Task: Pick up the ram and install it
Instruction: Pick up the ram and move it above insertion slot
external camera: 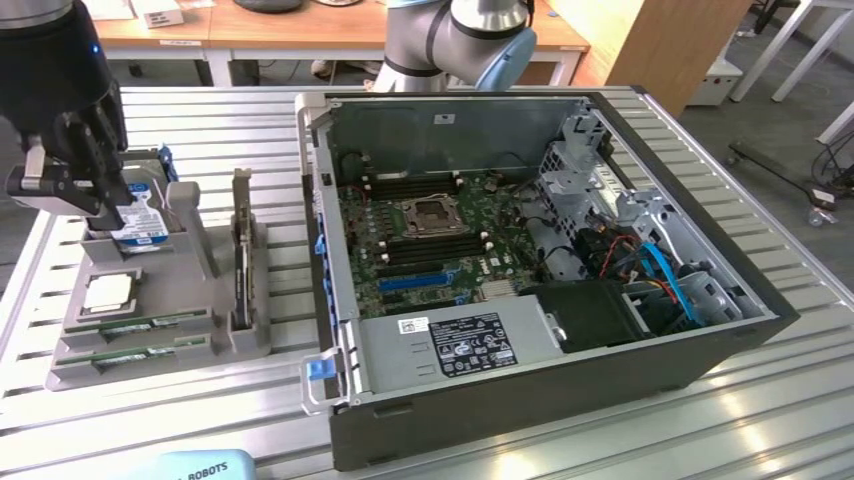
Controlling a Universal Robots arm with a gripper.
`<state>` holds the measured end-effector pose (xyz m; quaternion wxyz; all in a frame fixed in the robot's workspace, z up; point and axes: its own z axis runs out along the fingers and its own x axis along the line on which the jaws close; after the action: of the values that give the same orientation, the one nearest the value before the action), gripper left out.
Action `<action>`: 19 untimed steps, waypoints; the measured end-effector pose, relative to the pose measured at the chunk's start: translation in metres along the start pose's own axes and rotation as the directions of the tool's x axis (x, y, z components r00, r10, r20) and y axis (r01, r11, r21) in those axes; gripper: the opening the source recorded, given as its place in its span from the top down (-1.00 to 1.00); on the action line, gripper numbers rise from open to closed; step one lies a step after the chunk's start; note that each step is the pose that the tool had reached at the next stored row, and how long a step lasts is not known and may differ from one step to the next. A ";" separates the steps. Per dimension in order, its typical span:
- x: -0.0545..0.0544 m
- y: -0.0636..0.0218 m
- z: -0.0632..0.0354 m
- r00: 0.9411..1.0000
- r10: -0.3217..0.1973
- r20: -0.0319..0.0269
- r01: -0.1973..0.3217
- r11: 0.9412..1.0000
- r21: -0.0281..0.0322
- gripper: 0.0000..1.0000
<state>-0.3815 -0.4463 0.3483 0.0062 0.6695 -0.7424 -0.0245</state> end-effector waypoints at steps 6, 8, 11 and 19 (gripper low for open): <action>0.004 -0.0005 -0.0003 1.000 0.000 0.000 0.000 1.000 0.000 0.29; 0.004 -0.0005 -0.0003 1.000 0.000 0.000 0.000 1.000 0.000 0.29; 0.005 -0.0005 0.0001 1.000 0.000 0.000 0.000 1.000 0.000 0.29; 0.005 -0.0008 0.0057 1.000 0.000 0.000 0.000 1.000 0.000 0.29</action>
<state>-0.3814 -0.4509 0.3425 0.0065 0.6695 -0.7423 -0.0245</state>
